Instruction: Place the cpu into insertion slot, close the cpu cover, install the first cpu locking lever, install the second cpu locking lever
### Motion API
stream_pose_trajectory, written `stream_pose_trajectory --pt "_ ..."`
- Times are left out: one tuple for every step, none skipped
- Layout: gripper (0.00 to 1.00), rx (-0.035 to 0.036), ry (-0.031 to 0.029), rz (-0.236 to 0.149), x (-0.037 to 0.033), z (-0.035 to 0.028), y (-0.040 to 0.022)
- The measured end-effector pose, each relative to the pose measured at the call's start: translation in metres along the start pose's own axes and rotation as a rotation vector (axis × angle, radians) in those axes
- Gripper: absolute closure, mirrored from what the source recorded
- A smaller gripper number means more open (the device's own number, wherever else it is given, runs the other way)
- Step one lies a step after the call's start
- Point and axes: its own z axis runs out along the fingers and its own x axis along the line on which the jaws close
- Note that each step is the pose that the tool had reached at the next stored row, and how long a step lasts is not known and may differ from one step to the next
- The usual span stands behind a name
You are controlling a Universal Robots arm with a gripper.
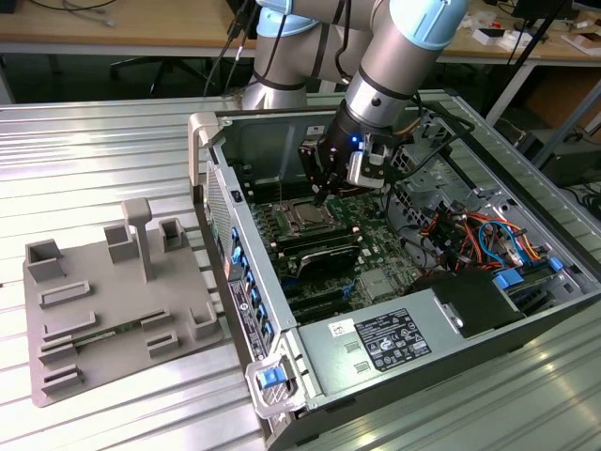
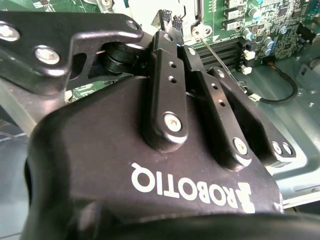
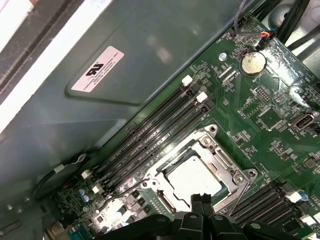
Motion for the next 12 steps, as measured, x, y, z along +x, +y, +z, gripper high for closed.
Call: stream_pose_trajectory --pt "0.89 0.0006 -0.0003 -0.004 0.0 0.0 0.0" --pt "0.89 0.001 -0.0005 -0.008 0.0 0.0 0.0" --pt "0.89 0.0012 -0.0006 -0.009 0.0 0.0 0.0" --pt "0.89 0.0015 -0.0007 -0.011 0.0 0.0 0.0" --pt "0.89 0.0017 -0.0008 -0.013 0.0 0.0 0.0" --pt "0.89 0.002 -0.001 -0.015 0.0 0.0 0.0" --pt "0.89 0.0022 -0.001 -0.017 0.0 0.0 0.0" --pt "0.89 0.0025 -0.0011 -0.019 0.0 0.0 0.0" --pt "0.89 0.0027 -0.0012 -0.02 0.0 0.0 0.0" --pt "0.89 0.0029 -0.0014 -0.022 0.0 0.0 0.0" --pt "0.89 0.0032 -0.0015 -0.025 0.0 0.0 0.0" --pt "0.89 0.0035 -0.0016 -0.026 0.0 0.0 0.0"
